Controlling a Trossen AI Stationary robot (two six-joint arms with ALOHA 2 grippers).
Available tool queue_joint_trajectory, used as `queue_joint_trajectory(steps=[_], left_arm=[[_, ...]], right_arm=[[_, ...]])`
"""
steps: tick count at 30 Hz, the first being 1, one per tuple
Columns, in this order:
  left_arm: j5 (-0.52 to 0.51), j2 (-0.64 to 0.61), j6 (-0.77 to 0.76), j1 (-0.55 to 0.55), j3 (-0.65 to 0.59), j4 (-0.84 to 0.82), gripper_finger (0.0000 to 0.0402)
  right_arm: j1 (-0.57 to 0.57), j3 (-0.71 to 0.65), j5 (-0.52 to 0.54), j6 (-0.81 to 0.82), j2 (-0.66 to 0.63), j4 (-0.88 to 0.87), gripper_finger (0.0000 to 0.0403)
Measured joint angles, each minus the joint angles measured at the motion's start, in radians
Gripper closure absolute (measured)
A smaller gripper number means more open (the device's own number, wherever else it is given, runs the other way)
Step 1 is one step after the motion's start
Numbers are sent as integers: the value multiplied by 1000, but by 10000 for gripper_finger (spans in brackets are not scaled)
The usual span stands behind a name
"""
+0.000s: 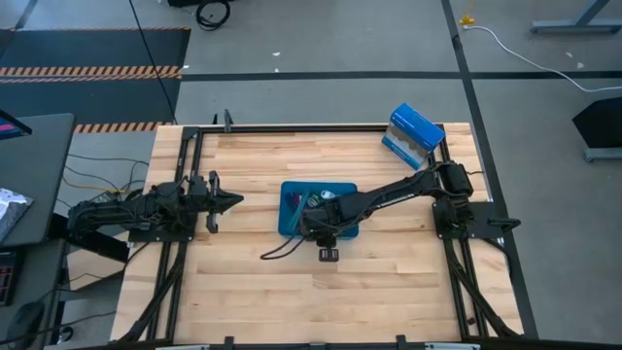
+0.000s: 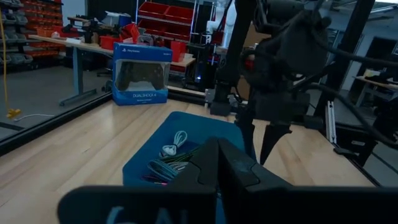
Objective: Pick and place USB-C Cables
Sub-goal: Move the blue bin to the center of the table, then return to Home Position
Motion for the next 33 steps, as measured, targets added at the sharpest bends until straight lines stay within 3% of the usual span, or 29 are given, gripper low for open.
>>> queue_joint_trajectory(steps=[7,13,19,23,26,31,33], left_arm=[[0,0,1,0,0,-1,397],[0,0,1,0,0,-1,397],[3,0,0,0,0,-7,397],[28,0,0,0,1,-13,397],[41,0,0,0,1,-16,397],[42,0,1,0,1,-18,397],[45,0,1,0,1,-19,397]], right_arm=[[0,70,4,-15,0,-78,252],[-2,182,5,-48,-30,-208,251],[-18,173,64,-44,-152,-192,252],[-51,70,157,11,-275,-211,253],[-89,-55,156,65,-385,-213,270],[-155,-337,101,97,-580,-125,380],[-181,-462,90,85,-665,-14,391]])
